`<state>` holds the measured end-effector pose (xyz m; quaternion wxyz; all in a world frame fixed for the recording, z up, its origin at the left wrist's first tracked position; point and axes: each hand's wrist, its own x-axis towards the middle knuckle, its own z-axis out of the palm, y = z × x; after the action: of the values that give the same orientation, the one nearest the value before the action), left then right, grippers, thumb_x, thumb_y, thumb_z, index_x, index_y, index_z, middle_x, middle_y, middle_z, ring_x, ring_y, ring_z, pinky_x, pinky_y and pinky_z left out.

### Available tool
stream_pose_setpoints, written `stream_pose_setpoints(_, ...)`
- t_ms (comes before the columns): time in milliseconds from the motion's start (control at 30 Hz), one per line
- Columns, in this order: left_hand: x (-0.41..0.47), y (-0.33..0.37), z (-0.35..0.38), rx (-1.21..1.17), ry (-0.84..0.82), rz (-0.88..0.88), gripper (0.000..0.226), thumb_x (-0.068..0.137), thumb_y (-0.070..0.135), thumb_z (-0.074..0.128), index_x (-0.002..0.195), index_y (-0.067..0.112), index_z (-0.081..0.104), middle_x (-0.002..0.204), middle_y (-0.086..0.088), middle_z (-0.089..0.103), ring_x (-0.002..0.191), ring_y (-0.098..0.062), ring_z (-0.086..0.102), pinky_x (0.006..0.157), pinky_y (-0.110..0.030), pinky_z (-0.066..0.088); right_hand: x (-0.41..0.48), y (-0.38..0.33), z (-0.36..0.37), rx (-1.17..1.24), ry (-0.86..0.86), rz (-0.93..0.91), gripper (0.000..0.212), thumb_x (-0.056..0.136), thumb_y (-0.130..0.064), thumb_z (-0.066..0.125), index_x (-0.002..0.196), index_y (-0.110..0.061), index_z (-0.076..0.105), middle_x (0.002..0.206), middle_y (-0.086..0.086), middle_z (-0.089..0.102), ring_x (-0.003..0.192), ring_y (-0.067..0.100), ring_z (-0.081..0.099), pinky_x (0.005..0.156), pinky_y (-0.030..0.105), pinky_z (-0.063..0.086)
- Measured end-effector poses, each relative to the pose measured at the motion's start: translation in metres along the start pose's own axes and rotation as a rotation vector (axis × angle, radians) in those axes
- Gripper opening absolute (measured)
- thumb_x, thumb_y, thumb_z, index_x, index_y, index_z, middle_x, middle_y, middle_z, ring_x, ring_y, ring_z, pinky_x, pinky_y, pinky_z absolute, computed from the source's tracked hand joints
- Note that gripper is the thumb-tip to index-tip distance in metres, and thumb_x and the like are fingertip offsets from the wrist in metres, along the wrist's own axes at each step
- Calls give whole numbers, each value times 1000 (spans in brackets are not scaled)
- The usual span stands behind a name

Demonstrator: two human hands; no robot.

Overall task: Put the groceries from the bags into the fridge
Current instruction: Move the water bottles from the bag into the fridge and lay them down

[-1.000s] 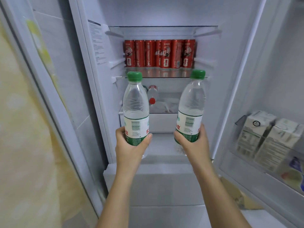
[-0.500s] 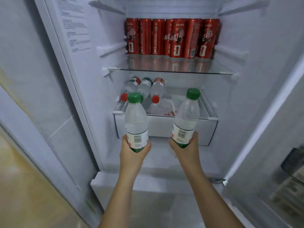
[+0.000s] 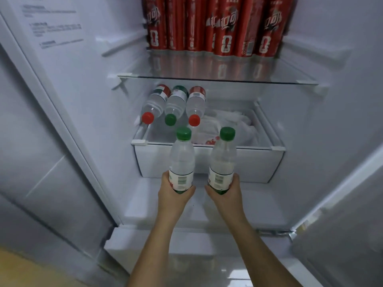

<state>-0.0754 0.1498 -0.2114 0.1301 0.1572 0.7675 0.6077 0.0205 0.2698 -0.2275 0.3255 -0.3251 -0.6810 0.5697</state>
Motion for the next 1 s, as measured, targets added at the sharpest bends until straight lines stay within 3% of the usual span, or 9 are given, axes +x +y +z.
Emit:
stream_pose_setpoints(100, 6, -5, 1, 3, -14, 4, 55, 72, 11, 83, 112, 21, 48, 94, 13, 63, 81, 4, 60, 59, -6, 45, 2, 4, 0, -12, 37, 3, 56, 75, -6, 81, 119, -15, 48, 103, -7, 65, 88, -3, 64, 73, 16, 53)
stream_pose_setpoints(400, 18, -8, 1, -1, -98, 16, 57, 72, 14, 83, 115, 22, 46, 103, 8, 65, 89, 0, 62, 61, -5, 45, 6, 4, -1, -31, 7, -1, 57, 75, -10, 82, 119, -19, 47, 107, -5, 64, 95, 5, 65, 76, 20, 54)
stream_pose_setpoints(567, 15, 14, -19, 30, -71, 65, 72, 68, 26, 87, 126, 22, 44, 117, 10, 57, 107, -8, 58, 79, -16, 47, 3, -34, -19, -5, -11, -46, 61, 80, -17, 78, 126, -31, 41, 116, -16, 55, 99, -11, 57, 74, 10, 49)
stream_pose_setpoints(633, 17, 34, -30, 126, 2, 162, 80, 68, 35, 86, 132, 21, 41, 124, 8, 49, 112, -10, 50, 90, -24, 46, 6, -58, -28, -27, 43, -107, 64, 83, -24, 75, 134, -33, 39, 121, -16, 50, 109, -2, 52, 82, 15, 47)
stream_pose_setpoints(733, 27, 74, -41, 279, 58, 305, 82, 69, 49, 80, 135, 24, 39, 127, 5, 45, 110, -13, 49, 92, -34, 47, 20, -93, -32, -179, 138, -207, 59, 86, -38, 69, 138, -29, 42, 118, -10, 49, 104, 4, 50, 81, 20, 45)
stream_pose_setpoints(833, 41, 109, -41, 420, 27, 390, 75, 73, 57, 74, 133, 26, 41, 124, 5, 47, 108, -14, 50, 89, -35, 48, 42, -119, -26, -391, 124, -274, 46, 88, -47, 63, 128, -27, 51, 109, -5, 53, 93, 8, 53, 77, 24, 47)
stream_pose_setpoints(900, 51, 122, -36, 518, -10, 418, 62, 76, 57, 70, 124, 25, 49, 118, 6, 55, 104, -15, 55, 84, -34, 50, 54, -128, -20, -563, 90, -270, 35, 88, -50, 62, 110, -24, 60, 98, -5, 60, 87, 11, 57, 72, 28, 49)
stream_pose_setpoints(1000, 60, 125, -30, 619, -31, 453, 29, 82, 53, 64, 84, 27, 52, 83, 7, 61, 80, -16, 60, 62, -30, 45, 63, -133, -17, -753, 83, -233, 30, 87, -49, 60, 78, -21, 58, 74, -2, 60, 71, 16, 58, 55, 26, 39)
